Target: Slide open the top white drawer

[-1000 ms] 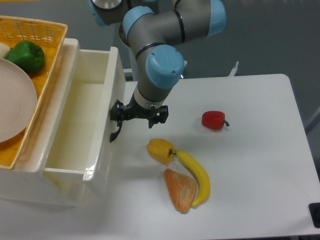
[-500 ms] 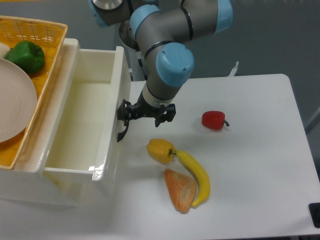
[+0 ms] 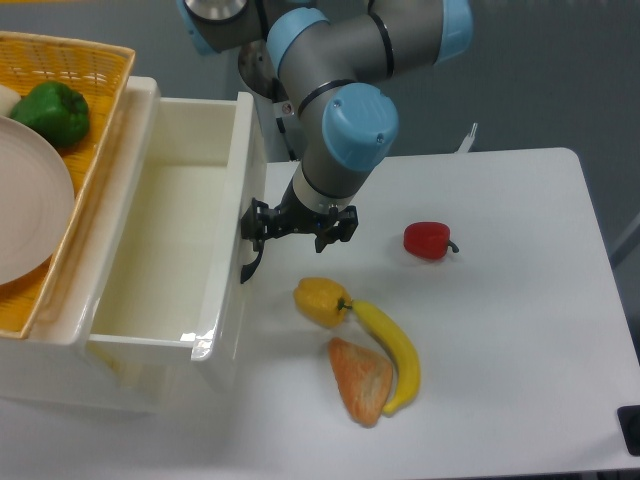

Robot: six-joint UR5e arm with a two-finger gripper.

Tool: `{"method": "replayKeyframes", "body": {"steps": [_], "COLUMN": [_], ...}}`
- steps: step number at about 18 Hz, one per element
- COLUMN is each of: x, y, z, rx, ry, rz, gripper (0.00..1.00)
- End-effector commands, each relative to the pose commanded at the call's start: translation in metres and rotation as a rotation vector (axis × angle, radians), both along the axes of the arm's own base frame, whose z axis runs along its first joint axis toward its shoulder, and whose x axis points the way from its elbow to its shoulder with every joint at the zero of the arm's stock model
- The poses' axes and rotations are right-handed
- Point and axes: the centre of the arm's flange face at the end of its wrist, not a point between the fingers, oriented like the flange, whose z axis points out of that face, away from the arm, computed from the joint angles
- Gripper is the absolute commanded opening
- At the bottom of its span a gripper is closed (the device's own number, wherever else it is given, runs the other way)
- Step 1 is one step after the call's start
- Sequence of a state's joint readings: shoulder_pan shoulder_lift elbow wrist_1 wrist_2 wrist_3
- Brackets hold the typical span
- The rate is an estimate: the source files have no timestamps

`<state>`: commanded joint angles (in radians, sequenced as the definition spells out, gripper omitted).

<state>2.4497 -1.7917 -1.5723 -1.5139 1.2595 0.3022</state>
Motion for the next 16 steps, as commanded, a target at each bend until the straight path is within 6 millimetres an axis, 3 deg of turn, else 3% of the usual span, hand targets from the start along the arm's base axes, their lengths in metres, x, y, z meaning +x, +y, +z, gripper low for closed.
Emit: {"method": "replayKeyframes", "body": {"steps": [5, 11, 16], "x": [0.001, 0.0, -0.035], "y": [-0.005, -0.006, -0.025], "z": [0.011, 0.01, 0.022], "rx": [0.015, 0.02, 0.036], "ry": [0.0, -0.022, 0.003], "rz": [0.005, 0.011, 0.076], "gripper": [1.0, 1.0, 1.0]}}
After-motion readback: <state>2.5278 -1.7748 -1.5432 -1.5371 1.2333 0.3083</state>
